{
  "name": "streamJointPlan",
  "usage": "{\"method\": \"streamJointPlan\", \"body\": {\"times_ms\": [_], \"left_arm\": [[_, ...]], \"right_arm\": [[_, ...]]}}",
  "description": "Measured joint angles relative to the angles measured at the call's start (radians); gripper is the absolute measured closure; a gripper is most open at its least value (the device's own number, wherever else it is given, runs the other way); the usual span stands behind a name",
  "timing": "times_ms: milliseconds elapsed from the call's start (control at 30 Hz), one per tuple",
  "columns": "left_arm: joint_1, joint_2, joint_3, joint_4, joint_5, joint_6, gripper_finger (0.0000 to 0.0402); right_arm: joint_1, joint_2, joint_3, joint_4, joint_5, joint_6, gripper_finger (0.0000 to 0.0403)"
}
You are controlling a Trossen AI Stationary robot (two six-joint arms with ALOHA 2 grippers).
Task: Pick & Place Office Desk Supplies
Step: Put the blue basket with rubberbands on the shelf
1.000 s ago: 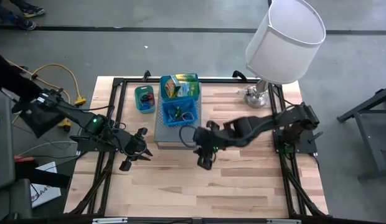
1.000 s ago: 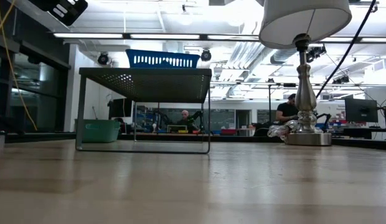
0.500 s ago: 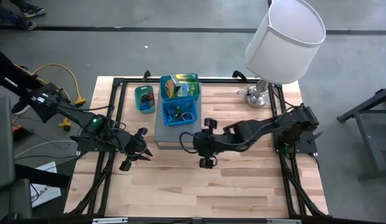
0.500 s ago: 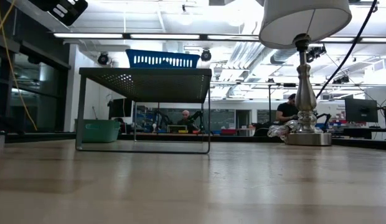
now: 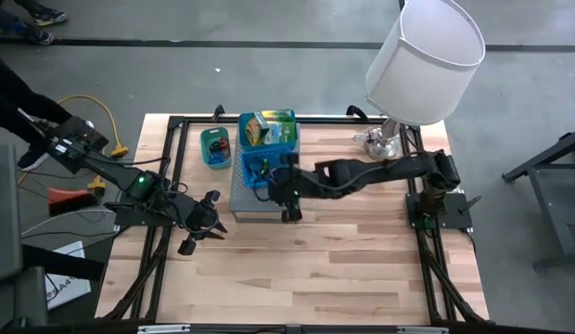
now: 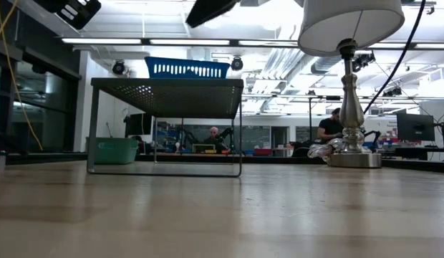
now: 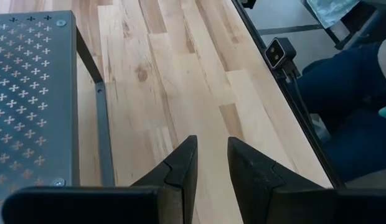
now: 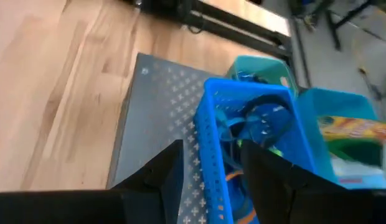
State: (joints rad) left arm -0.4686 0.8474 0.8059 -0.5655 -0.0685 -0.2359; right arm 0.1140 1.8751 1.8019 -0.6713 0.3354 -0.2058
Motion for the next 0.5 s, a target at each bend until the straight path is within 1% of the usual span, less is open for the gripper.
{"method": "streamJointPlan", "body": {"times_ms": [100,167,233,367,500], "left_arm": [[0.0,0.0,0.0,0.002,0.0,0.0,0.0319],[0.0,0.0,0.0,0.002,0.0,0.0,0.0319],[0.0,0.0,0.0,0.002,0.0,0.0,0.0319],[0.0,0.0,0.0,0.013,0.0,0.0,0.0319],[0.0,0.0,0.0,0.026,0.0,0.0,0.0319]], "right_arm": [[-0.043,0.015,-0.005,0.021,-0.088,-0.034,0.0255],[-0.069,0.042,0.0,0.07,-0.133,-0.039,0.0255],[-0.096,0.05,-0.005,0.06,-0.178,-0.039,0.0255],[-0.116,0.077,-0.002,0.115,-0.189,-0.064,0.0255],[-0.122,0.08,-0.003,0.149,-0.238,-0.087,0.0255]]}}
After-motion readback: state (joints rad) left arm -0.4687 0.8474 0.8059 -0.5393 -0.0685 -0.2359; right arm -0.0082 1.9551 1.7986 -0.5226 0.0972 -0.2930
